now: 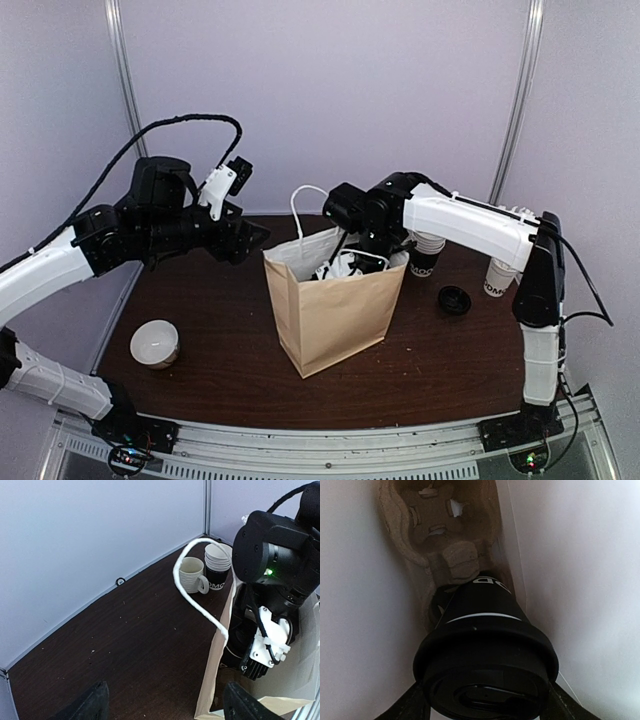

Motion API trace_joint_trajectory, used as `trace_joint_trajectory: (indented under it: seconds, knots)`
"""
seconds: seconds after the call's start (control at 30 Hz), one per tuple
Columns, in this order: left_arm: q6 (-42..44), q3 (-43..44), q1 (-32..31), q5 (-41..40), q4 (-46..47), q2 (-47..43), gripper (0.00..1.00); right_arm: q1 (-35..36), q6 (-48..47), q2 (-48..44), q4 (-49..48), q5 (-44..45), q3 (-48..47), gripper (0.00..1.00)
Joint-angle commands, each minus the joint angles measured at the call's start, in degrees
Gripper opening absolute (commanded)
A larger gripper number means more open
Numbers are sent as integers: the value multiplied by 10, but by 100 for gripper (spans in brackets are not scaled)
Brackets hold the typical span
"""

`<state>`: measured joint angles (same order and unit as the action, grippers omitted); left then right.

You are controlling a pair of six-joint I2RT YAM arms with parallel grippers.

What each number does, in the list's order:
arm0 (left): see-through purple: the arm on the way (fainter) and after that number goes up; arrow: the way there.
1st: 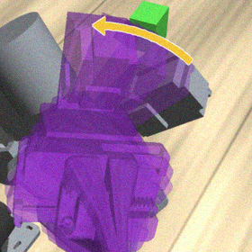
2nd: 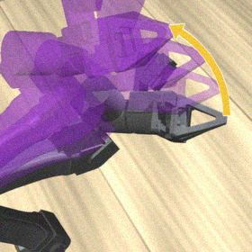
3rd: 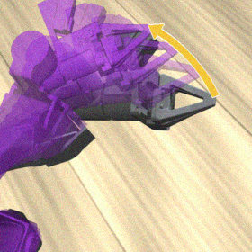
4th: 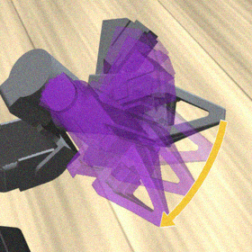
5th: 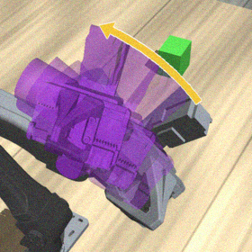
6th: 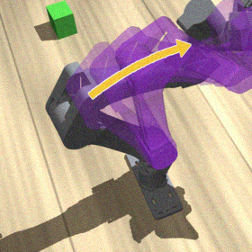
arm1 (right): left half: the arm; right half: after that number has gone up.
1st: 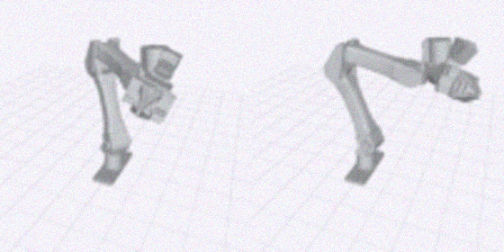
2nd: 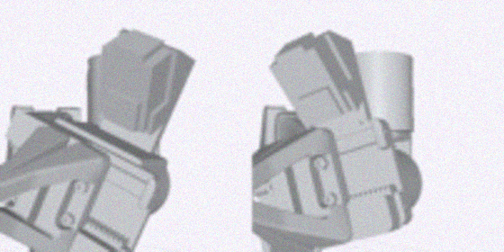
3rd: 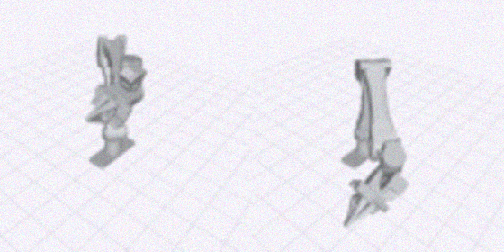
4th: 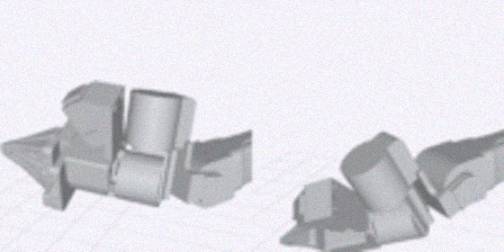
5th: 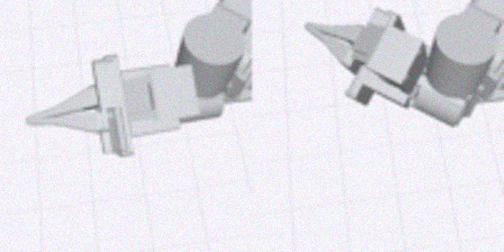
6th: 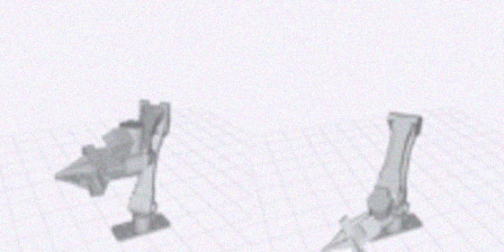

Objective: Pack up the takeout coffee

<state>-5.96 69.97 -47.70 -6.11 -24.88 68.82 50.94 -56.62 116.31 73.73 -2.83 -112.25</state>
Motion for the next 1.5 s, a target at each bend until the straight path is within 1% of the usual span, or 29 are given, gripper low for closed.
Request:
trace_joint_trajectory:
  seconds: [0.0, 0.1, 0.23, 0.5, 0.67, 0.93, 1.13, 1.3, 1.37, 1.47]
  knots:
    - [-7, -10, 8, 16, 31, -21, 82, -7, 2, 58, 87, -59, -17, 54]
    - [-6, -18, 11, 19, 31, -29, 82, -7, 5, 77, 92, -64, -23, 54]
    - [-9, -28, 13, 20, 33, -38, 82, -7, 10, 85, 68, -55, -3, 54]
    - [-16, -35, 13, 24, 36, -46, 82, -4, 33, 54, 26, -45, 22, 55]
    - [-17, -34, 14, 27, 36, -44, 82, 1, 41, 37, 51, -63, -3, 64]
    - [-10, -27, 13, 32, 29, -42, 82, 8, 71, 8, 87, -99, -60, 83]
    - [-14, -34, 13, 38, 29, -45, 82, 13, 89, -3, 117, -112, -101, 88]
    - [-16, -37, 14, 47, 26, -46, 82, 19, 99, -19, 118, -111, -106, 91]
    - [-15, -35, 13, 56, 22, -44, 82, 20, 102, -25, 119, -111, -109, 93]
    - [-16, -27, 13, 83, 10, -34, 83, 22, 105, -33, 120, -111, -117, 93]
